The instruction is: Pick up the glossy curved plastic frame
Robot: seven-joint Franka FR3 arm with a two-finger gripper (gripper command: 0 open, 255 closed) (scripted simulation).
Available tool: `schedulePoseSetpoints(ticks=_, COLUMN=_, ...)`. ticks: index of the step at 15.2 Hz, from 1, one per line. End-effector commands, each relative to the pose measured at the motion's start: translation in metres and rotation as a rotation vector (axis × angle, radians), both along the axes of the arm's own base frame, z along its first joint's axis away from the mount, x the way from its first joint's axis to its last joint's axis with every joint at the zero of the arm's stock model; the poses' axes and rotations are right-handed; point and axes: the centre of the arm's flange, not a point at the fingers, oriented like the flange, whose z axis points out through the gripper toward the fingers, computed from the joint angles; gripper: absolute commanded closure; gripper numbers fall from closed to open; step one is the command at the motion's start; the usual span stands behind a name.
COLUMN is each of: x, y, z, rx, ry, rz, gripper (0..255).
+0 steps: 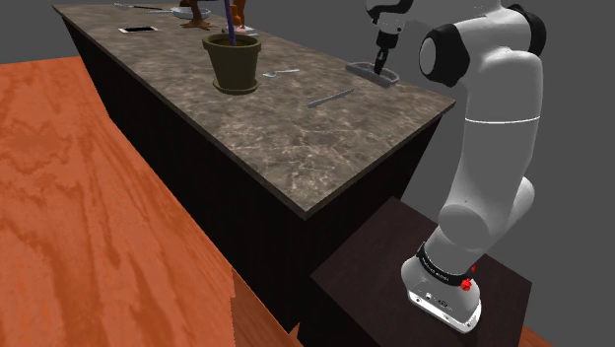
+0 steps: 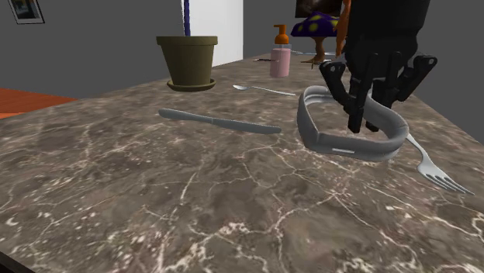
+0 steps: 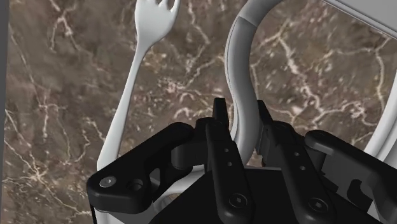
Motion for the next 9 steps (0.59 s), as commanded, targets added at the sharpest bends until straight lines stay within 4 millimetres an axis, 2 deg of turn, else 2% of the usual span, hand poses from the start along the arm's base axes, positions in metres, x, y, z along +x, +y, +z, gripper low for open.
schedulePoseSetpoints(ticks=1, x=0.001, y=0.001, z=0.010, rx=0.000, ry=0.000, rz=0.000, gripper=255)
schedulePoseSetpoints(ticks=7, x=0.001, y=0.001, z=0.042, rx=0.000, ry=0.000, rz=0.000, gripper=255)
schedulePoseSetpoints(ticks=9, x=0.001, y=0.001, z=0.043, rx=0.000, ry=0.000, rz=0.000, gripper=255)
